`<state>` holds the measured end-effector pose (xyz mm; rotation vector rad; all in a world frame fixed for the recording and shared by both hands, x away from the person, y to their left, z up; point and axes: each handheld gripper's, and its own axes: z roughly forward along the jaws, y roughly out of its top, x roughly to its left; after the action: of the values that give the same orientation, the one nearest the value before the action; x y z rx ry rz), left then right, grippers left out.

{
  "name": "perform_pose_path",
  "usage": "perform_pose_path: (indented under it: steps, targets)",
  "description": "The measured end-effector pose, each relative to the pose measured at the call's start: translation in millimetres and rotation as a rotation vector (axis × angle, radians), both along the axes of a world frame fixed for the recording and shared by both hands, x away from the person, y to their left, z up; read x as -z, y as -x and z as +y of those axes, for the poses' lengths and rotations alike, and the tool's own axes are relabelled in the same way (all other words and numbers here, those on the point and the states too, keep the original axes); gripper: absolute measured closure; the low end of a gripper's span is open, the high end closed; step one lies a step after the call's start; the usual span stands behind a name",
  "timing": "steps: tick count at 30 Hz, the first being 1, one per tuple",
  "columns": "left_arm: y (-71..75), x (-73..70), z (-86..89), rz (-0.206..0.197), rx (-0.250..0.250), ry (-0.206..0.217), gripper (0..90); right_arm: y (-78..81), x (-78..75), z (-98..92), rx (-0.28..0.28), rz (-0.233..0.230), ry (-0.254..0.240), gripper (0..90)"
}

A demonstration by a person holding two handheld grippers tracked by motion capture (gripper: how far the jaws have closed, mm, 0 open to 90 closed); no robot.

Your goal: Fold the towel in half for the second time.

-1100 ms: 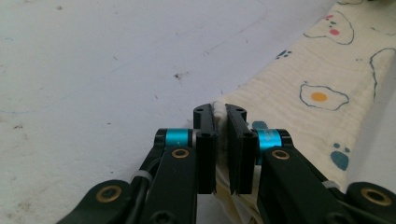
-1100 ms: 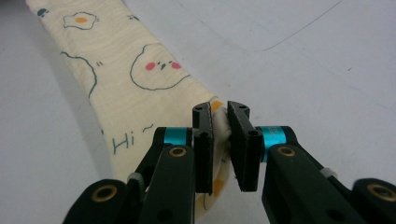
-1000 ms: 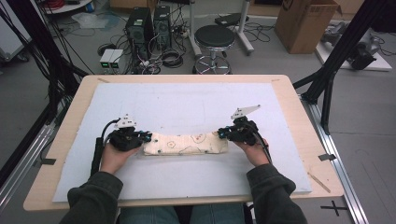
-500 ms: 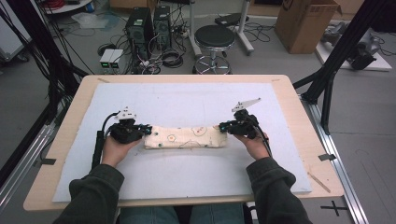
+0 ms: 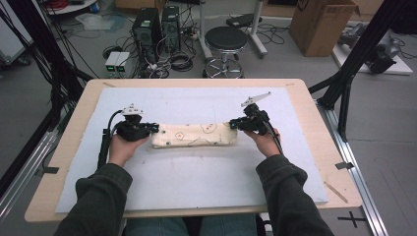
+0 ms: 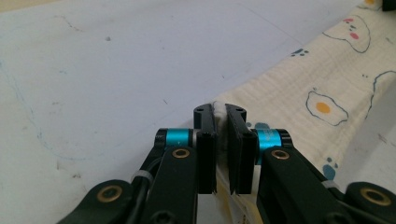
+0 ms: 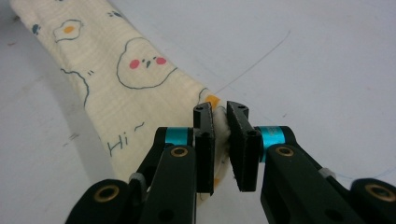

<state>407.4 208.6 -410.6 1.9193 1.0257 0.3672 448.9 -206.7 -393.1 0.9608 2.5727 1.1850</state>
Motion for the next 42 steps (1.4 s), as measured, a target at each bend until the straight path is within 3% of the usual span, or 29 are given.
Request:
perform_pose_path:
  steps: [10,15,18,20,23,26,29,31,33,38,42]
  targets:
    - [-19.9,18.5,-6.4,0.031,-0.041,-0.012,82.3,-19.0,19.6,-0.8,0.065,0.016,0.003,81.1]
    - [-24.8,29.1,-12.6,0.019,-0.075,-0.083,74.6,-25.9,31.3,1.4,0.086,0.036,0.021,76.8]
    - [-25.7,28.8,-9.1,0.023,-0.087,-0.058,67.5,-28.8,35.8,0.3,0.095,0.037,0.035,71.3]
    - [-24.2,24.4,-4.7,0.012,-0.091,-0.053,65.0,-28.9,33.8,-3.3,0.104,0.033,0.008,69.0]
    - [-19.6,14.6,0.7,-0.018,-0.093,-0.003,64.2,-26.6,27.3,-8.9,0.091,0.034,-0.046,65.5]
    - [-12.9,5.5,1.1,-0.043,-0.048,0.028,67.2,-22.8,20.6,-12.7,0.081,0.022,-0.064,65.1]
    - [-6.3,1.3,-3.0,-0.043,0.019,0.026,71.6,-17.6,15.7,-11.1,0.068,0.019,-0.061,63.1]
    - [-3.6,2.9,-6.9,-0.012,0.066,0.011,71.2,-14.5,14.2,-7.7,0.051,0.019,-0.056,61.9]
    - [0.9,6.6,-11.1,-0.01,0.092,-0.016,70.9,-11.3,14.2,-3.3,0.037,0.021,-0.044,61.4]
    - [5.2,18.2,-11.6,0.018,0.116,-0.053,72.0,-5.4,21.8,4.3,0.01,0.029,-0.014,60.3]
    - [5.0,19.8,-12.2,0.019,0.118,-0.072,72.4,-4.9,25.6,8.4,-0.002,0.038,0.026,60.0]
